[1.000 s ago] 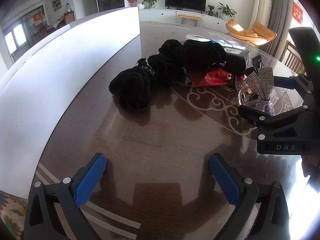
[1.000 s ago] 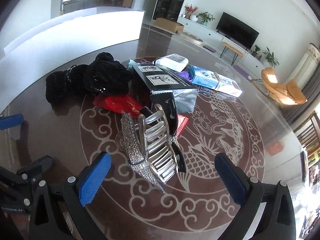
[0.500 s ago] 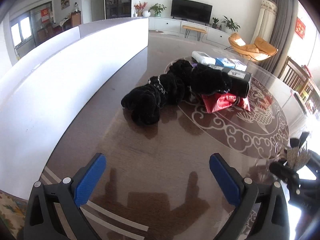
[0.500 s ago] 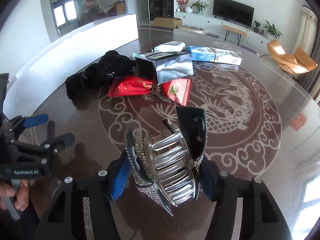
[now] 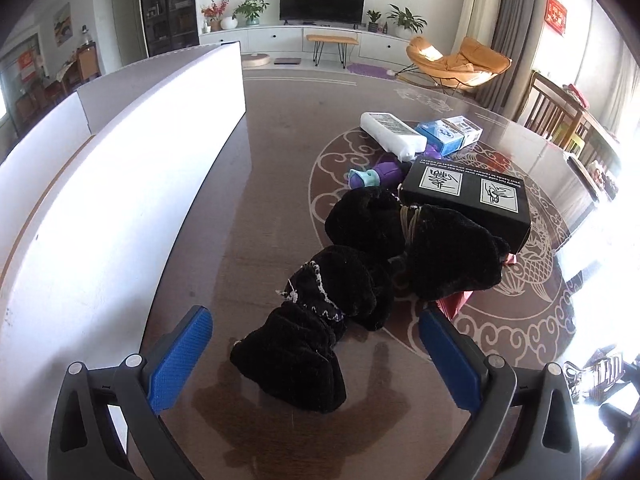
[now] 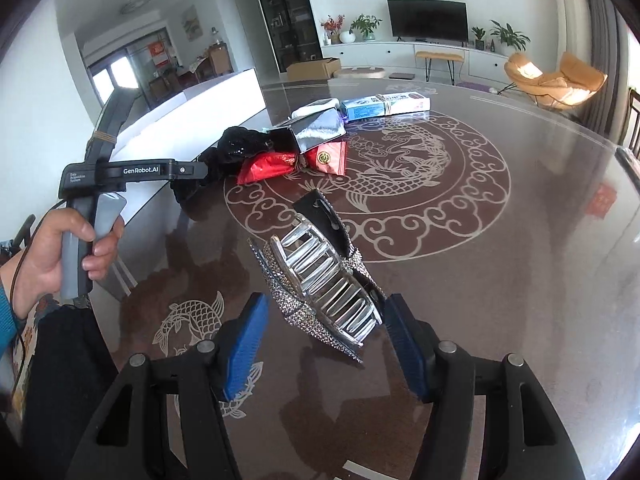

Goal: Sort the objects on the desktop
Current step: 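Lift the rhinestone shoe off the table with the right tool, then grasp the black fuzzy bag with the left tool while the right holds the shoe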

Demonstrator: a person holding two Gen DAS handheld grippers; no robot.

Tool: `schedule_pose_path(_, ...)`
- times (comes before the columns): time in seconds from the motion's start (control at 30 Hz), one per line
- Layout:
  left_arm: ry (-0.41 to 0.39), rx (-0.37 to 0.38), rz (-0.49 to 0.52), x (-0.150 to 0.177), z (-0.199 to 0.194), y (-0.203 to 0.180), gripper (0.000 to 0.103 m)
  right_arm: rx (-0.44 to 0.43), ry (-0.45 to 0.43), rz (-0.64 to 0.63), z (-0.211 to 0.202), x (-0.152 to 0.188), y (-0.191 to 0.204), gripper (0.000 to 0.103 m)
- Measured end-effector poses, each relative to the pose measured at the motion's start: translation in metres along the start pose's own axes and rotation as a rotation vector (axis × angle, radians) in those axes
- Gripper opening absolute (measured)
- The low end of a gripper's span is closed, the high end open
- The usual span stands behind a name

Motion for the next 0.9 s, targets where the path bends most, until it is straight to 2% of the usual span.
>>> schedule_pose_path(0.07,0.034,-0.009,0.048,0.005,0.013,-0.005,0.103,0.000,-0.001,-0.002,-0.003,0.000,-0.002,0.066)
schedule_pose_path(0.1,0.047,0.001,0.083,0.009,0.018,-0.009,0.089,0.000,-0.001,-0.003,-0.004,0.000,-0.004,0.070)
schedule_pose_path(0.13,0.028,-0.016,0.120,0.013,0.017,-0.012,0.070,-0.001,0.002,-0.005,-0.005,0.001,-0.005,0.073)
schedule_pose_path(0.17,0.013,-0.002,0.147,0.017,0.013,-0.016,0.057,-0.003,0.006,-0.009,-0.006,0.002,-0.006,0.075)
schedule_pose_path(0.2,0.008,0.018,0.153,0.020,0.008,-0.017,0.030,-0.007,0.012,-0.017,-0.007,0.002,-0.007,0.077)
schedule_pose_path(0.33,0.019,0.062,0.154,0.047,-0.005,-0.027,0.030,-0.031,0.052,-0.135,-0.004,-0.003,0.001,0.085)
schedule_pose_path(0.43,0.027,0.096,0.131,0.067,-0.015,-0.033,0.030,-0.005,0.080,-0.264,0.011,-0.015,0.016,0.086)
schedule_pose_path(0.5,0.033,0.109,0.123,0.074,-0.022,-0.037,0.030,0.019,0.102,-0.295,0.028,-0.026,0.018,0.087)
schedule_pose_path(0.57,0.014,0.112,0.123,0.079,-0.035,-0.040,0.030,-0.008,0.139,-0.293,0.044,-0.035,0.016,0.086)
schedule_pose_path(0.6,0.002,0.124,0.117,0.082,-0.043,-0.040,0.030,-0.035,0.160,-0.288,0.050,-0.037,0.015,0.067)
schedule_pose_path(0.63,-0.011,0.136,0.107,0.084,-0.051,-0.038,0.030,-0.056,0.180,-0.279,0.053,-0.039,0.013,0.055)
schedule_pose_path(0.73,-0.048,0.158,0.061,0.089,-0.072,-0.026,0.030,-0.016,0.181,-0.256,0.042,-0.044,0.012,0.052)
schedule_pose_path(0.9,-0.110,0.200,-0.039,0.090,-0.114,0.012,0.030,-0.031,0.113,-0.231,0.004,-0.071,0.033,0.052)
Point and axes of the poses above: each gripper's, at about its wrist camera, not at the fingertips, and z roughly the way its jaws point, y to its left, x to its underside, the point moved 6 cm from there along z, roughly the way its jaws point, and after that the axes turned 14 degrees about y, right-handed, at the moved point
